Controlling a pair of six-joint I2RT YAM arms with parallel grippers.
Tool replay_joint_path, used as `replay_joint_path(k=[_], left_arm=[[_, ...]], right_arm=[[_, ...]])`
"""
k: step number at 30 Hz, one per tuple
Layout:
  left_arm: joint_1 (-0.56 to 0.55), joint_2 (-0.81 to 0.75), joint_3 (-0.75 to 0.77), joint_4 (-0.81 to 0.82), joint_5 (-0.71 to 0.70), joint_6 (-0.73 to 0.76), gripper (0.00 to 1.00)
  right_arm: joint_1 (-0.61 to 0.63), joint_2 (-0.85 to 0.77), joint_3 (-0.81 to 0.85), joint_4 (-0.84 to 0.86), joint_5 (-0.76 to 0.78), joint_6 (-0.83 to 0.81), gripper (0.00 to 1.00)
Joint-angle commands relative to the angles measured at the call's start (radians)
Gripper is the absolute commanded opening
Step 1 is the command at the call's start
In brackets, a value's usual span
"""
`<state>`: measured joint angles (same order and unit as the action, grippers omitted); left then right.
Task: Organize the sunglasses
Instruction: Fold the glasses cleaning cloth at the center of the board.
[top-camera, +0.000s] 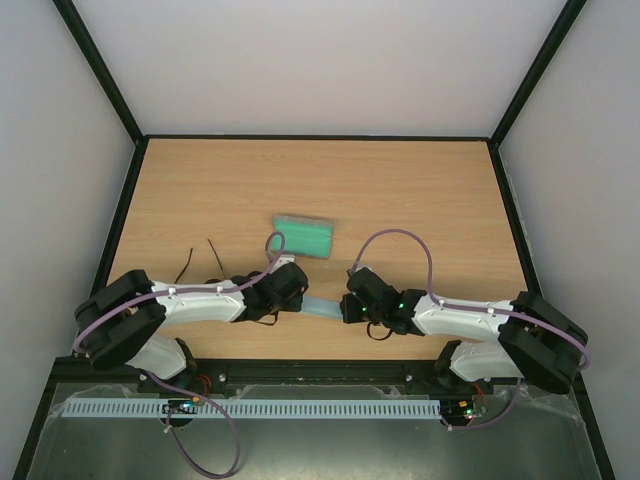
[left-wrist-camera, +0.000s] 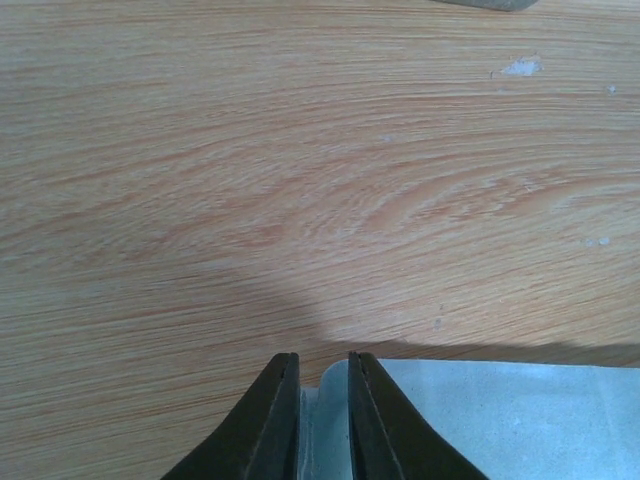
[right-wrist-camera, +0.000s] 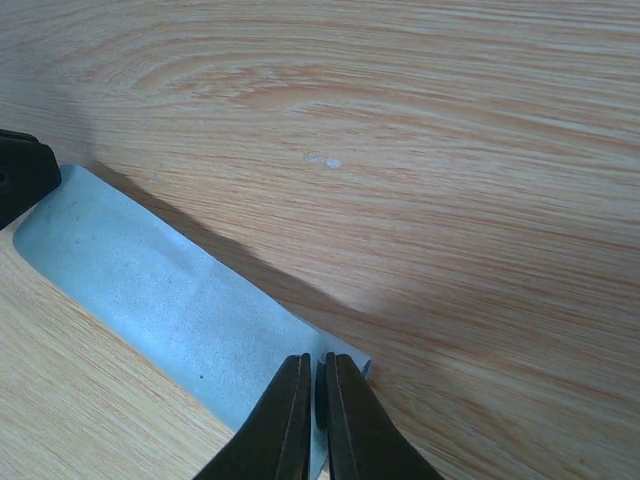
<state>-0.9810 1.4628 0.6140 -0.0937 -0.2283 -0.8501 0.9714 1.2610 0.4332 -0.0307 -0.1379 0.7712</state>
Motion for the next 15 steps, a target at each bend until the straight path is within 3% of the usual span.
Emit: replay_joint_path(k=[1, 7, 15], left_arm=[[0.005, -0.010, -0.012, -0.004, -0.012, 0.002, 0.18], [0.006, -0.037, -0.009, -0.024, -0.024, -0.001, 0.28], [0.013, -0.139, 0.026, -0.145, -0.051, -0.005, 0.45]], right_arm=[[0.008, 0.000, -0.010, 0.020, 0.027, 0.005, 0.07], [0.008, -0.027, -0.006, -0.007, 0.040, 0.006, 0.14], [0.008, -0.147, 0.007, -0.119, 0.085, 0.013, 0.38]])
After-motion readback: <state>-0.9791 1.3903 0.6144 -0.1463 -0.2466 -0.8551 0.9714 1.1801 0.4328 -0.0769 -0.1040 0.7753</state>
